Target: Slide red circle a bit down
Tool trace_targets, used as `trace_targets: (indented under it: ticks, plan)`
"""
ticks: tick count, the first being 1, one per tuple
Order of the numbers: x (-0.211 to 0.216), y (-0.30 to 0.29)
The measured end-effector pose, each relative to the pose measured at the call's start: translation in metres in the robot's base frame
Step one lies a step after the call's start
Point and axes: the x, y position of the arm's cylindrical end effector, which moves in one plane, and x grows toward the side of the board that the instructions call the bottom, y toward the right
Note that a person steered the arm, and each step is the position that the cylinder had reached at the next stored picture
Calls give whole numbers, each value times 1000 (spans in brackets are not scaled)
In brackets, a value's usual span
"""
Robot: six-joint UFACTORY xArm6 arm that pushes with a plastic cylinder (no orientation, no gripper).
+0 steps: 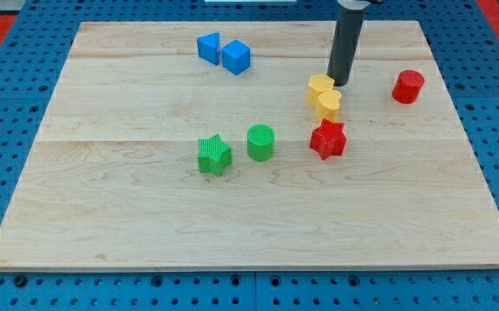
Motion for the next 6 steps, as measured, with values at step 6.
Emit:
trace_targets:
  ticks: [6]
  plan:
    - [21, 92]
